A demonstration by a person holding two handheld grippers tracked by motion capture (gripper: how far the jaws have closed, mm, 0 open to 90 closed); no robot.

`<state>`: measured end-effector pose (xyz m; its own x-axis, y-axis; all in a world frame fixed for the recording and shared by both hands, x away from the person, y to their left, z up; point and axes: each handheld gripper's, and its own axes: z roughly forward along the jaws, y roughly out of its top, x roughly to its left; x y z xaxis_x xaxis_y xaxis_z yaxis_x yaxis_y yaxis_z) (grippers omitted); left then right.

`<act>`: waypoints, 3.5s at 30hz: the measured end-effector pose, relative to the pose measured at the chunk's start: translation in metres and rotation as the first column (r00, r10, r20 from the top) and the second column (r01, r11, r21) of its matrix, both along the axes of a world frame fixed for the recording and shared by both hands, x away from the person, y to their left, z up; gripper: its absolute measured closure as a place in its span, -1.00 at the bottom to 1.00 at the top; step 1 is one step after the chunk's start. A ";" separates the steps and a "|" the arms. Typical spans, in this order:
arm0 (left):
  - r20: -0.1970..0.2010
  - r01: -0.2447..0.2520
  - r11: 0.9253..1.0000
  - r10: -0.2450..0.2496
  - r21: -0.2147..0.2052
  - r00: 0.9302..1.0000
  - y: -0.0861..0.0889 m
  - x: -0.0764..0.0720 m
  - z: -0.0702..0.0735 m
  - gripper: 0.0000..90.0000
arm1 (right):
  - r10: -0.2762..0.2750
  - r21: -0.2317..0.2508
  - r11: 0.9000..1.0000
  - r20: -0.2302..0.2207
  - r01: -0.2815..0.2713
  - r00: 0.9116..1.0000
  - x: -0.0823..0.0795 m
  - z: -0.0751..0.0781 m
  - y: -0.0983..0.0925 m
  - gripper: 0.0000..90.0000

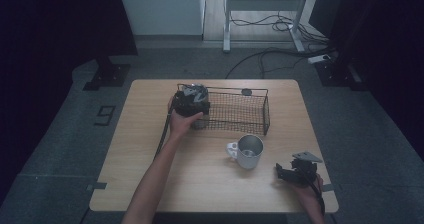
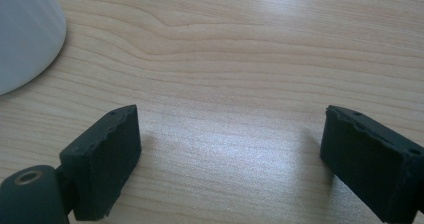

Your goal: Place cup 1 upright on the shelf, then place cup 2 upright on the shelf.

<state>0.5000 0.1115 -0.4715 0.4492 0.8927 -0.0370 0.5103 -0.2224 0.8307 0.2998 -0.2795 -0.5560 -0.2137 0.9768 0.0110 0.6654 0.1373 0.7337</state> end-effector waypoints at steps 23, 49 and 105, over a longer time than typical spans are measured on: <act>0.063 0.009 0.998 -0.005 -0.067 0.998 0.015 -0.019 0.013 -1.00 | 0.000 0.000 1.000 0.000 0.000 1.000 0.000 0.000 0.000 -0.80; 0.093 0.037 0.996 -0.030 -0.077 0.995 0.044 -0.065 0.016 -0.94 | -0.003 0.001 1.000 -0.002 0.003 1.000 0.000 0.000 0.000 -0.80; -0.061 0.106 0.993 -0.109 -0.054 0.992 0.084 -0.169 -0.056 -0.76 | 0.012 0.006 1.000 0.008 -0.012 1.000 -0.001 0.001 0.000 -0.71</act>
<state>0.3311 0.1951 -0.5277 0.5378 0.8355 -0.1129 0.5381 -0.2371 0.8089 0.2989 -0.2793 -0.5555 -0.2256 0.9741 0.0153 0.6582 0.1408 0.7396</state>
